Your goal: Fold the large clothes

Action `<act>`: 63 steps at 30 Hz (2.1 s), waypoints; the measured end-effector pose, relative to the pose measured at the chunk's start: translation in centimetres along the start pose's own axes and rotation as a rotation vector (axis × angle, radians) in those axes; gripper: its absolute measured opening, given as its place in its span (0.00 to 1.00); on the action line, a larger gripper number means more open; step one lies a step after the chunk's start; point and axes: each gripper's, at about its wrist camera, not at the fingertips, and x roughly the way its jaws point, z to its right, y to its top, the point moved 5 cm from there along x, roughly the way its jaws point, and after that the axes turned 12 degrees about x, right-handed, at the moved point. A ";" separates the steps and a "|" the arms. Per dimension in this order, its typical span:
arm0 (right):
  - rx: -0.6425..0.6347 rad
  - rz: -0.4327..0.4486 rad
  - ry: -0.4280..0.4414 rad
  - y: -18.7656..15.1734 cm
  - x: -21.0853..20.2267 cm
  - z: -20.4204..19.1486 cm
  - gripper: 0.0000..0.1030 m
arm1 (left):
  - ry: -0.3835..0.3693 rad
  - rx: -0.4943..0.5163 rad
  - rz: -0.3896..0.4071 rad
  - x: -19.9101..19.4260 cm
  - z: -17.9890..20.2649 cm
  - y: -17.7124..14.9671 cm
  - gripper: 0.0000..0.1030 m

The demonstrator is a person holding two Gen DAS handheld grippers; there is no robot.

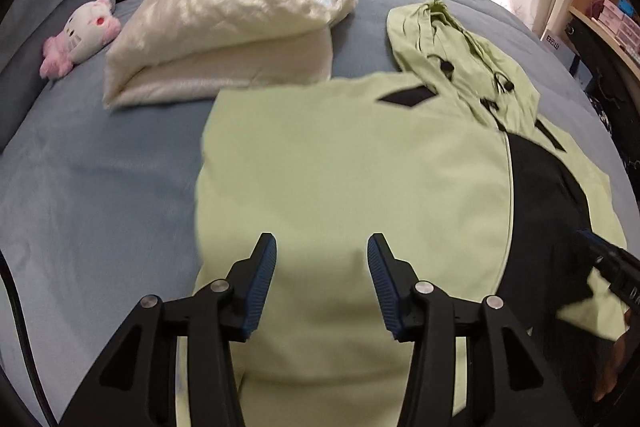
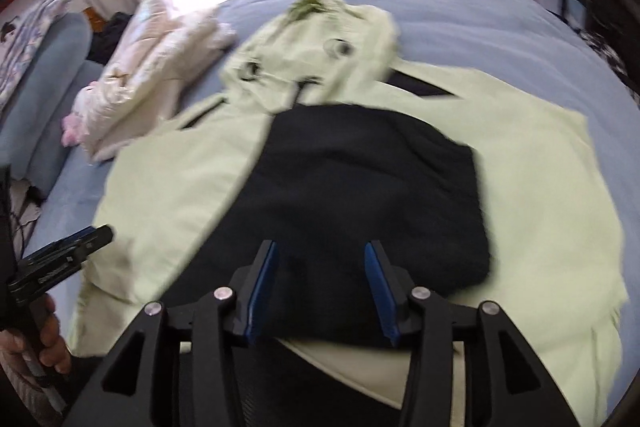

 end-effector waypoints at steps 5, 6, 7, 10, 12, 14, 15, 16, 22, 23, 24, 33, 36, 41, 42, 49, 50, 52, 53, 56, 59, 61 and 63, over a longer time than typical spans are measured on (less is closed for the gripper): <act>-0.019 -0.010 0.079 2.1 4.0 -4.2 0.44 | 0.030 -0.006 0.006 3.5 0.2 3.2 0.45; -0.020 -0.010 0.086 2.5 4.7 -4.7 0.44 | 0.041 -0.010 0.004 4.4 0.1 3.8 0.45; -0.027 -0.006 0.086 2.9 5.7 -5.1 0.44 | 0.053 -0.012 0.003 5.1 0.0 4.3 0.45; -0.024 0.015 0.063 4.1 7.1 -4.5 0.44 | 0.106 -0.010 0.014 6.8 -0.9 5.0 0.45; 0.005 0.054 0.038 5.3 7.4 -2.7 0.44 | 0.135 -0.013 0.026 7.4 -1.9 5.1 0.46; 0.041 0.091 0.015 6.1 7.1 -0.3 0.44 | 0.135 -0.023 0.036 7.7 -3.0 5.1 0.47; 0.060 0.107 -0.008 6.5 6.8 1.1 0.44 | 0.127 -0.028 0.040 7.8 -3.4 5.0 0.51; 0.082 0.121 -0.045 6.8 6.6 2.6 0.44 | 0.111 -0.034 0.047 7.8 -3.8 5.0 0.51; 0.174 0.121 0.027 6.5 5.5 6.7 0.44 | 0.135 -0.015 0.056 8.0 -3.9 5.0 0.52; 0.161 0.124 0.011 6.4 5.6 6.5 0.45 | 0.138 -0.013 0.056 8.1 -3.8 4.9 0.52; 0.146 0.127 -0.009 6.3 5.7 6.2 0.45 | 0.140 -0.013 0.057 8.1 -3.8 5.0 0.52; 0.064 0.116 -0.067 5.9 6.5 5.0 0.64 | 0.123 -0.024 0.055 7.9 -4.1 4.8 0.54; 0.053 0.107 -0.040 5.8 6.8 4.5 0.77 | 0.122 -0.023 0.054 8.0 -4.1 4.9 0.54; 0.059 0.097 -0.039 5.9 6.7 4.3 0.78 | 0.125 -0.036 0.035 7.6 -4.3 4.8 0.54; 0.063 0.089 -0.040 5.9 6.6 4.3 0.78 | 0.129 -0.044 0.030 7.3 -4.4 4.8 0.54; 0.141 0.038 -0.057 4.8 2.5 4.1 0.78 | 0.138 -0.056 0.076 1.1 -5.3 3.2 0.54; 0.141 0.049 -0.064 4.6 1.2 4.1 0.78 | 0.135 -0.055 0.087 -0.2 -5.4 2.8 0.54; 0.137 0.084 -0.083 4.0 -1.3 4.1 0.78 | 0.135 -0.053 0.113 -3.2 -5.5 1.7 0.54; 0.135 0.102 -0.093 3.5 -2.9 4.2 0.78 | 0.136 -0.052 0.124 -4.4 -5.5 1.1 0.54; 0.150 0.140 -0.094 1.5 -7.2 4.7 0.78 | 0.144 -0.043 0.152 -8.7 -5.5 -1.0 0.54; 0.168 0.175 -0.074 -1.0 -11.4 5.2 0.78 | 0.137 -0.027 0.173 -12.6 -5.1 -3.4 0.54; 0.167 0.199 -0.069 -2.6 -13.9 5.5 0.78 | 0.134 -0.016 0.180 -15.1 -4.9 -5.4 0.54; 0.158 0.217 -0.074 -4.4 -16.2 5.9 0.78 | 0.126 -0.010 0.190 -17.3 -4.5 -7.5 0.54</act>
